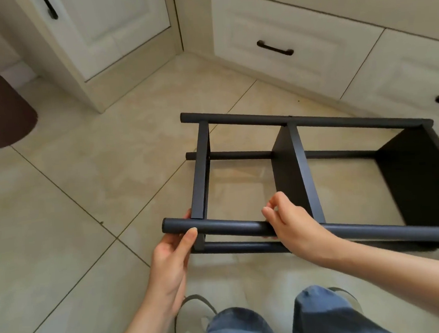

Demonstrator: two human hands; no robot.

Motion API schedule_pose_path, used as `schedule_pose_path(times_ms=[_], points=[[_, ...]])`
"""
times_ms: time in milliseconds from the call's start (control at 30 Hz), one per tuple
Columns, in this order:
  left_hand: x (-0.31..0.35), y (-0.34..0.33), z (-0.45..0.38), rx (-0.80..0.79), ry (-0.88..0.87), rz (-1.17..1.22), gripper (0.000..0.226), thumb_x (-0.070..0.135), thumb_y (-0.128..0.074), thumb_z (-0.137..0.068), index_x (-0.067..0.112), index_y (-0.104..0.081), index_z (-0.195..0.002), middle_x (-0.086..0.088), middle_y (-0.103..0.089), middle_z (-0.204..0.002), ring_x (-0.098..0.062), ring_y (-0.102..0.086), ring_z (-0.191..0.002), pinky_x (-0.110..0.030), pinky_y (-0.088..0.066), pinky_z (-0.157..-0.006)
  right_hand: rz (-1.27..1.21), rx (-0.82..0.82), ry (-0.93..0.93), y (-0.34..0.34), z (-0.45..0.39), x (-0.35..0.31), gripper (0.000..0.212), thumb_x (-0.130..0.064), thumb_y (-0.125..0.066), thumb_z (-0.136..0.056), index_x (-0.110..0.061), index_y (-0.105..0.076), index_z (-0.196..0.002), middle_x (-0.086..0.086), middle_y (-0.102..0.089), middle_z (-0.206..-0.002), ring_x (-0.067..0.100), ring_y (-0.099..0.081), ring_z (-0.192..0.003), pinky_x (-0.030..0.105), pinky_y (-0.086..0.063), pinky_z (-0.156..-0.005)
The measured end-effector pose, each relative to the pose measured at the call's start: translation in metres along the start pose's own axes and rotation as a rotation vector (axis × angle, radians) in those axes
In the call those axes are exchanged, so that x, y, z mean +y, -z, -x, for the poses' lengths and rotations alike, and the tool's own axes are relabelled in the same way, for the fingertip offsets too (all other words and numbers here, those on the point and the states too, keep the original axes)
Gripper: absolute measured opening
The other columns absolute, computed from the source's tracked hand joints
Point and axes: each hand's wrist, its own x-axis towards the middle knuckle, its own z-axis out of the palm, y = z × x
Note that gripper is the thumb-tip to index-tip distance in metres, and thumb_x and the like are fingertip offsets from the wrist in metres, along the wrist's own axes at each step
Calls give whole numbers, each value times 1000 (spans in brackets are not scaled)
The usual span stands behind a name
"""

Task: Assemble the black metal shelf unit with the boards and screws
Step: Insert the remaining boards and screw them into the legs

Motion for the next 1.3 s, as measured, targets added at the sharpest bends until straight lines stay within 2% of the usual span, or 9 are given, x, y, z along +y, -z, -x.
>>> schedule_pose_path(times_ms=[167,500,600,700,767,900,1100,1233,1300], points=[[-13,10,-1,25,37,28,40,15,-69,-77,7,-66,-116,-5,-77,-105,-13,-72,-102,-15,-55,-81,10,-4,-10,-9,-1,6,19,-37,-33,-105,-27,-39,-90,-2,-58,-81,10,-51,-69,21,-37,-57],[-5,25,-11,-14,38,-129,53,21,-78,-65,12,-67,-117,-1,-77,-106,-18,-70,-109,-21,-56,-88,112,-104,-35,-2,-17,7,16,-37,-40,-104,-28,-43,-91,-2,-63,-83,11,-58,-72,22,-38,-55],[9,31,-14,-38,-20,-389,72,35,-83,-60,34,-60,-128,16,-70,-122,-10,-68,-111,-27,-54,-92,153,-159,-39,-1,-26,9,13,-36,-47,-102,-29,-47,-91,-3,-65,-85,9,-61,-73,19,-39,-54],[29,35,-22,-130,-116,-683,75,42,-81,-64,49,-52,-133,27,-62,-128,4,-60,-117,-15,-53,-88,205,-162,2,-1,-37,6,14,-35,-54,-99,-30,-52,-85,-7,-65,-88,8,-61,-79,18,-42,-60],[42,35,-29,-236,-145,-863,76,54,-80,-69,60,-44,-135,28,-57,-133,10,-52,-124,-16,-47,-95,186,-162,40,-1,-45,2,14,-33,-58,-97,-29,-55,-84,-10,-67,-84,6,-62,-78,16,-44,-62],[64,30,-46,-522,-299,-1276,86,67,-62,-76,61,-17,-149,42,-12,-156,16,-15,-144,-27,-26,-113,57,-266,86,-7,-60,-9,8,-26,-60,-97,-28,-58,-89,-7,-72,-78,4,-68,-70,12,-51,-62],[87,20,-75,-815,-564,-1716,89,75,-44,-83,50,0,-156,30,16,-162,-1,19,-151,-35,-6,-120,-29,-371,125,-21,-76,-17,4,-21,-61,-96,-19,-63,-98,-1,-73,-84,11,-70,-75,23,-58,-75],[96,17,-90,-881,-691,-1881,94,89,-35,-82,49,4,-157,19,23,-164,-13,25,-151,-30,15,-121,-101,-372,94,-27,-80,-10,6,-21,-62,-96,-17,-64,-100,1,-74,-81,8,-66,-68,24,-57,-73],[97,15,-94,-896,-751,-1924,95,91,-32,-81,44,-6,-159,8,20,-167,-19,21,-153,-35,13,-120,-151,-379,67,-30,-82,-5,6,-21,-62,-95,-17,-64,-98,2,-74,-79,7,-65,-66,25,-57,-73]])
